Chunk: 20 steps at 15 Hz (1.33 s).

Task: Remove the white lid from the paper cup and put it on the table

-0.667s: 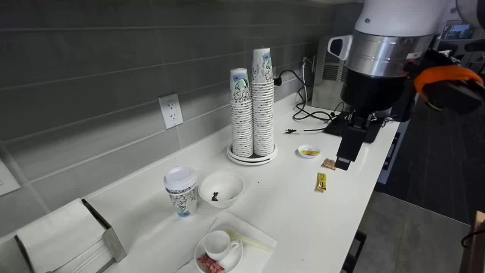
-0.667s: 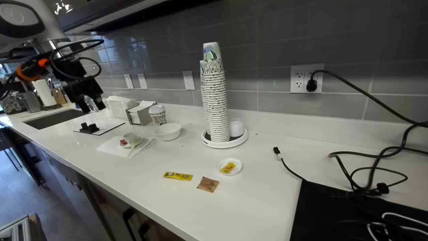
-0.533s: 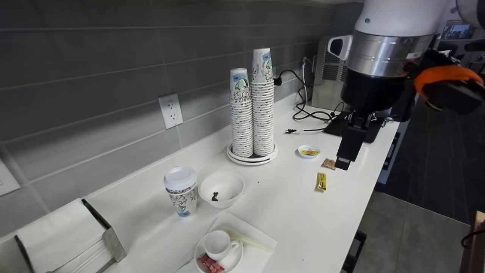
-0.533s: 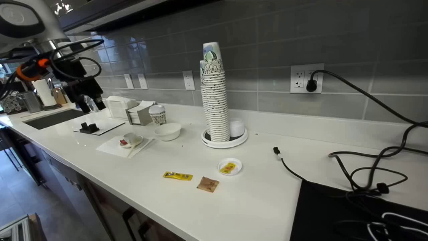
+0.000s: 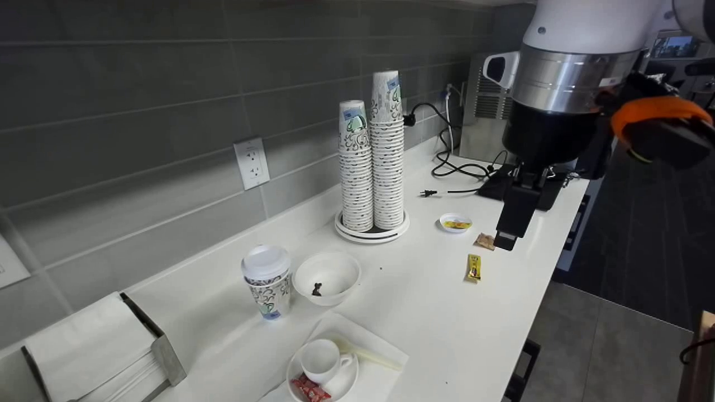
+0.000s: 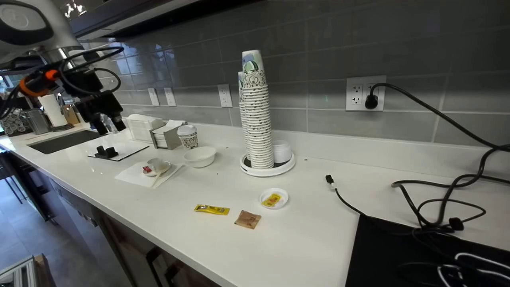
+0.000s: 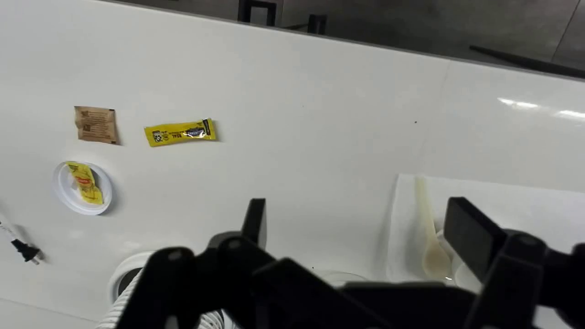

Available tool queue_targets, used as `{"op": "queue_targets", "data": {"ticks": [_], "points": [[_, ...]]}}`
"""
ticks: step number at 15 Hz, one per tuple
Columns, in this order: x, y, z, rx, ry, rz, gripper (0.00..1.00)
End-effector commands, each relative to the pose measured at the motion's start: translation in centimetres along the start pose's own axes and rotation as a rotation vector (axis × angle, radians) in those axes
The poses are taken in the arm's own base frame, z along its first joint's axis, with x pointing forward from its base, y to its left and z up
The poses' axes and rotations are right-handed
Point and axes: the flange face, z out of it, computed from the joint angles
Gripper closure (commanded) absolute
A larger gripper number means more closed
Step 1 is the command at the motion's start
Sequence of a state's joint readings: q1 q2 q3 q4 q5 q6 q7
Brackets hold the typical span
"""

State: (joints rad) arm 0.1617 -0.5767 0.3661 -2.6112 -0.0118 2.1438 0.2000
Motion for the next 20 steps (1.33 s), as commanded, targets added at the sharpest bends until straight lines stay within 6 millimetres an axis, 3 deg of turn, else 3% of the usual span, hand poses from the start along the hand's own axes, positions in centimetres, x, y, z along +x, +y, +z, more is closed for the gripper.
{"op": "queue_targets", "data": {"ticks": [1,2,8,13,16,20], "points": [[0.0,0.0,0.0,0.000,-0.001,0.000,0.00],[0.0,0.0,0.0,0.000,-0.001,0.000,0.00],[5.2,-1.7,3.2,0.134,0.068,-0.164,0.00],[11.4,-2.7,7.3,0.203,0.188,-0.247,0.00],[15.5,-4.5,9.2,0.229,0.196,-0.263,0.00],[20.8,-6.0,10.5,0.207,0.222,-0.262,0.00]]}}
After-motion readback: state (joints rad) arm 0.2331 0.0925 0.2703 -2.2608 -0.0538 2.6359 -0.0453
